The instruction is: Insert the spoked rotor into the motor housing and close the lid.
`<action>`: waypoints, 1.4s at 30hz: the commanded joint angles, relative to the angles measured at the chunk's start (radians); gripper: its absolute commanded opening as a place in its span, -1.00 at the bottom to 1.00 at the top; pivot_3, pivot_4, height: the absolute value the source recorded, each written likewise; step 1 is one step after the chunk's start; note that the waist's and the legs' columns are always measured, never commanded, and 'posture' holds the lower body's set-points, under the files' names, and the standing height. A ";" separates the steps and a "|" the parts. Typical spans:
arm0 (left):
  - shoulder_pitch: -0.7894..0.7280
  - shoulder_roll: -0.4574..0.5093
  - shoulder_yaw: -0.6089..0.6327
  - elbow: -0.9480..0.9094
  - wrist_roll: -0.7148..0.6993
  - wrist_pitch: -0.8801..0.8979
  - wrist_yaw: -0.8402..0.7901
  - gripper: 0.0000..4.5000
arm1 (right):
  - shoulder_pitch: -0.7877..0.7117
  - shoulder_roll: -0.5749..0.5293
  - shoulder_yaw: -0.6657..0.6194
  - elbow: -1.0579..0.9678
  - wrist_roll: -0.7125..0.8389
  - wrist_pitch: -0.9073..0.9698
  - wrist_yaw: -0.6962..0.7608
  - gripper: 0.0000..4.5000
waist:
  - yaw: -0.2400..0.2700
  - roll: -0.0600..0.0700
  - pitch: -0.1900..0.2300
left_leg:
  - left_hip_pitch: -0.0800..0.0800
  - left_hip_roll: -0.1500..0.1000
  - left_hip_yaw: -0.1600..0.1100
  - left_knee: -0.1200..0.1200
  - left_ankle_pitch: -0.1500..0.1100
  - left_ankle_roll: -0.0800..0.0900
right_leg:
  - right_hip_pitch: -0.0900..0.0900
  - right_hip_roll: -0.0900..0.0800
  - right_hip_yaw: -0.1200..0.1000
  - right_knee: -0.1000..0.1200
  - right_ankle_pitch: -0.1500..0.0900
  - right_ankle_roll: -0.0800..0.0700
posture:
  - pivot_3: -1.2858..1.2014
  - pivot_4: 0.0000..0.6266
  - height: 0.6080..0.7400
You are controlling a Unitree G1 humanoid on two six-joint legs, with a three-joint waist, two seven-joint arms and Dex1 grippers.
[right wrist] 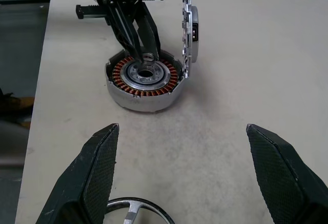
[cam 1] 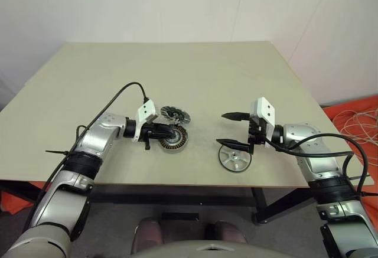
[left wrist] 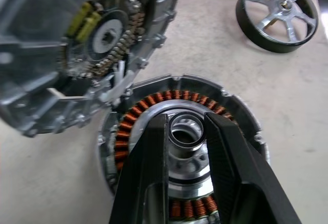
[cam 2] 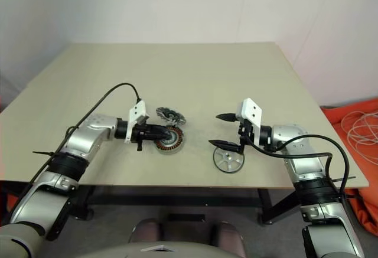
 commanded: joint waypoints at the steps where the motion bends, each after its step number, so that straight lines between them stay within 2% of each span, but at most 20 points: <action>1: -0.033 -0.003 0.012 0.010 0.011 -0.022 -0.005 -0.69 | -0.009 0.002 -0.008 -0.044 0.018 -0.013 -0.004 1.00 | 0.000 0.000 0.000 | 0.000 0.000 0.000 0.000 0.000 0.000 | 0.000 0.000 0.000 0.000 0.000 0.000 | 0.03 -1.00 1.00; 16: -0.042 -0.012 0.012 0.009 0.015 0.026 -0.025 -0.69 | -0.008 0.010 -0.008 -0.033 0.016 -0.024 -0.007 1.00 | 0.001 0.000 0.000 | 0.000 0.000 0.000 0.000 0.000 0.000 | 0.000 0.000 0.000 0.000 0.000 0.000 | 0.03 -1.00 1.00; 24: -0.043 0.005 0.024 -0.052 0.019 0.095 -0.007 0.49 | -0.006 0.013 -0.007 -0.034 0.013 -0.023 -0.011 1.00 | 0.001 0.000 0.000 | 0.000 0.000 0.000 0.000 0.000 0.000 | 0.000 0.000 0.000 0.000 0.000 0.000 | 0.03 -1.00 1.00; 27: -0.039 0.027 0.043 -0.130 -0.010 0.156 -0.002 0.94 | -0.002 0.013 -0.005 -0.042 0.013 -0.019 -0.014 1.00 | 0.001 0.000 0.000 | 0.000 0.000 0.000 0.000 0.000 0.000 | 0.000 0.000 0.000 0.000 0.000 0.000 | 0.03 -1.00 1.00; 31: -0.023 0.055 0.079 -0.253 -0.064 0.254 0.011 0.94 | -0.001 0.013 -0.002 -0.049 0.013 -0.015 -0.020 1.00 | 0.001 0.000 0.000 | 0.000 0.000 0.000 0.000 0.000 0.000 | -0.001 0.000 0.000 0.000 0.001 -0.003 | 0.03 -1.00 1.00; 38: 0.069 0.150 0.220 -0.472 -0.158 0.394 0.102 0.94 | -0.021 0.021 0.016 -0.046 -0.003 0.034 -0.061 1.00 | -0.006 0.001 0.000 | 0.000 0.000 0.000 -0.001 0.000 0.000 | -0.001 0.000 0.000 0.000 0.001 -0.002 | 0.03 -1.00 1.00; 42: 0.153 0.191 0.294 -0.512 -0.181 0.408 0.151 0.94 | -0.040 0.025 0.022 -0.089 0.017 0.188 -0.116 1.00 | -0.006 0.001 0.000 | 0.000 0.000 0.000 -0.001 0.000 0.000 | -0.001 0.000 0.000 0.000 0.000 0.000 | 0.03 -1.00 1.00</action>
